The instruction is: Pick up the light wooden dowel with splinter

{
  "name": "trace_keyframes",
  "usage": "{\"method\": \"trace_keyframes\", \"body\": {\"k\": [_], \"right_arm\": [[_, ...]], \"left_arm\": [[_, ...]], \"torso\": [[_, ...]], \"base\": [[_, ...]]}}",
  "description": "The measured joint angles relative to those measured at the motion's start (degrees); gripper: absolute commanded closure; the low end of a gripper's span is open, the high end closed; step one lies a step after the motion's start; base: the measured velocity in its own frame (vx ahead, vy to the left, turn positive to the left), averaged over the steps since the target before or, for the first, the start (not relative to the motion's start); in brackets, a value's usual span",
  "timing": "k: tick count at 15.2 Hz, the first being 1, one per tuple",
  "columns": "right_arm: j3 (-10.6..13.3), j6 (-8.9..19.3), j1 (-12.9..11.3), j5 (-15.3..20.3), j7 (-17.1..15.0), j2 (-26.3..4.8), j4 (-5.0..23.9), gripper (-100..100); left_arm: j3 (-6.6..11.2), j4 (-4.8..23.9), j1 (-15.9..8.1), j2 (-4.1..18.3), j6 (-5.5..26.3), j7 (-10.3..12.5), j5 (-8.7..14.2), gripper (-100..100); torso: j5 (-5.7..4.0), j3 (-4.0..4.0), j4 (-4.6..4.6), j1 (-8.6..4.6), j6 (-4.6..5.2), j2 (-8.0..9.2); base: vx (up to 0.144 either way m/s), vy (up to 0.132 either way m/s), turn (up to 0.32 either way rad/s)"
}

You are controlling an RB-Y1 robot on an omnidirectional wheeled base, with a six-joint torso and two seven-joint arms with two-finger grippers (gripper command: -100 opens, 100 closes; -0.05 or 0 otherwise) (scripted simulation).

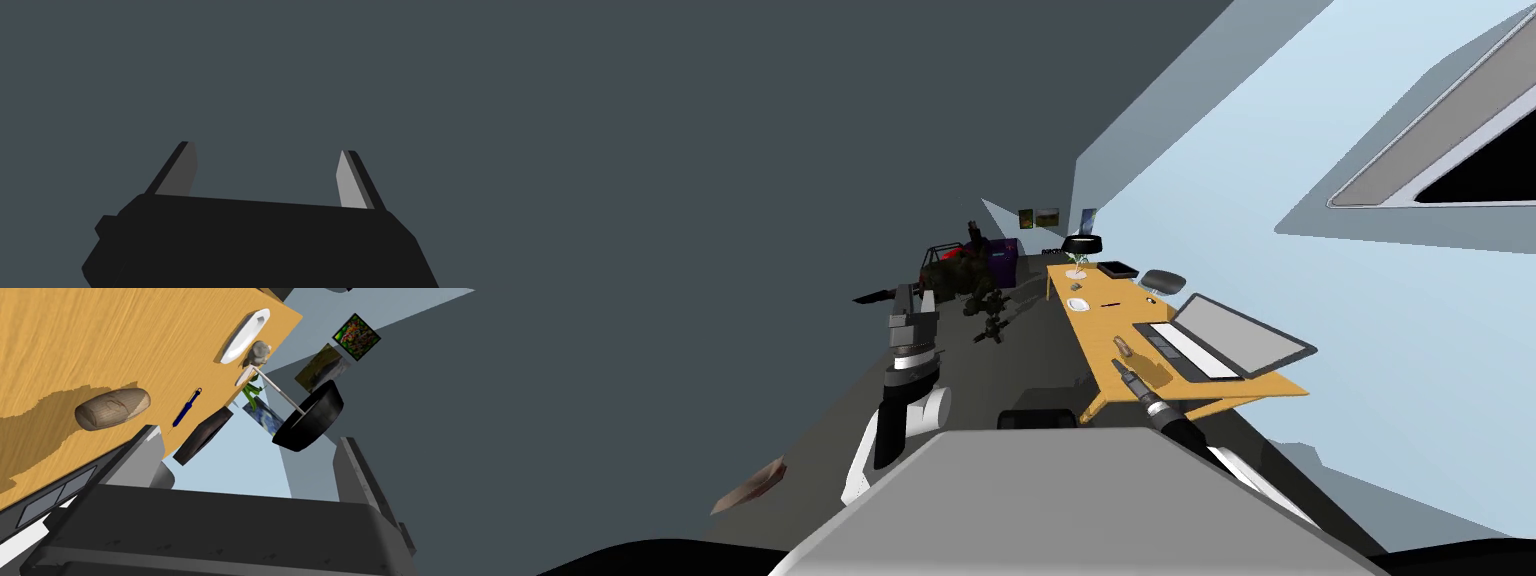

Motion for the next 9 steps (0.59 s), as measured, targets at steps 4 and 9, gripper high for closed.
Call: {"method": "trace_keyframes", "body": {"k": [4, 9], "right_arm": [[0.65, 1.42, 0.23, -0.28, 0.98, -2.14, 3.6, -100], [1.56, 2.65, 0.88, -0.41, 2.75, -4.18, 8.02, -100]], "left_arm": [[0.0, 0.0, 0.0, 0.0, 0.0, 0.0, 0.0, 0], [0.0, 0.0, 0.0, 0.0, 0.0, 0.0, 0.0, 0]], "torso": [[0.0, -0.02, -0.01, -0.02, 0.0, -0.03], [0.0, -0.03, 0.0, -0.01, -0.03, -0.06]], "base": [[0.083, 0.062, 0.03], [0.088, 0.058, 0.107]]}}
